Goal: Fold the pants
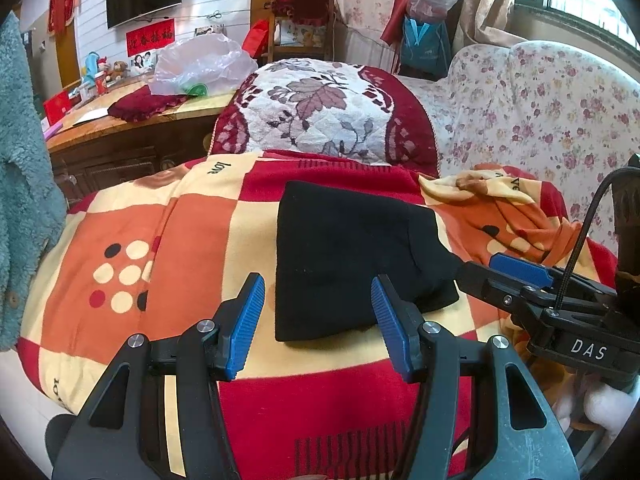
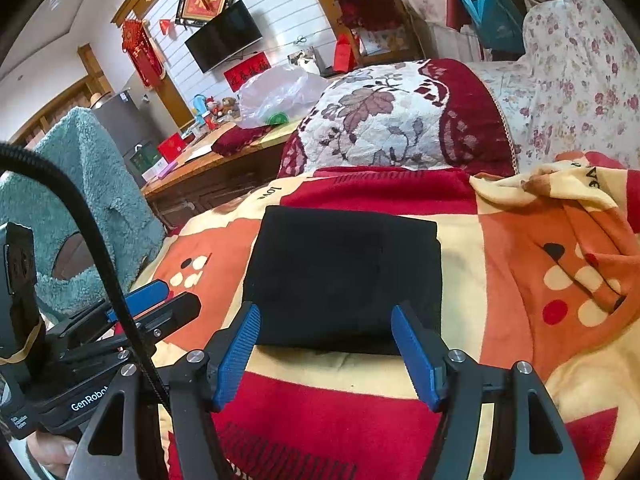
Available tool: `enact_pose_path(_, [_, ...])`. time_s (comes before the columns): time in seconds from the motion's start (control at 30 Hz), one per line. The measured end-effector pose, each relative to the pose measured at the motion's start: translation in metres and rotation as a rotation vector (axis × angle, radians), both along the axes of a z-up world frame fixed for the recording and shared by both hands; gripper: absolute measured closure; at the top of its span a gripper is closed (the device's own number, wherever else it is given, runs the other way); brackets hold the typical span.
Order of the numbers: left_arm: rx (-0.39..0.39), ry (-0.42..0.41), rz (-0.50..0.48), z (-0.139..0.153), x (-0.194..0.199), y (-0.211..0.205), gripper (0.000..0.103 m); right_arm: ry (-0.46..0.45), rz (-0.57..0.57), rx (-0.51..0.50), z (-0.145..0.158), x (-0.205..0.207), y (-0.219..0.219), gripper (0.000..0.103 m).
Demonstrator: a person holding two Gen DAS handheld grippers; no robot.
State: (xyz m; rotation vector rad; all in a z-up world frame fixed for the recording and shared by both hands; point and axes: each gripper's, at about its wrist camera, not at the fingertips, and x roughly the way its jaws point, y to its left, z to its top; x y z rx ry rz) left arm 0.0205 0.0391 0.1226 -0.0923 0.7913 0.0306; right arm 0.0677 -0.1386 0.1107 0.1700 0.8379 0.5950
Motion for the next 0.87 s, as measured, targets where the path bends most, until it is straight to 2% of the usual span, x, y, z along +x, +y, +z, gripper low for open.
enact_pose_path(0.5, [-0.004,-0.003,0.001,0.000,0.001,0.002,0.048,0.008,0.002,0.001,-0.005,-0.003,0.003,0.036])
enact_pose_path(0.87, [0.004,-0.063,0.005,0.007,-0.007,-0.004,0.048,0.013,-0.003,0.000,-0.007,-0.010,0.002,0.036])
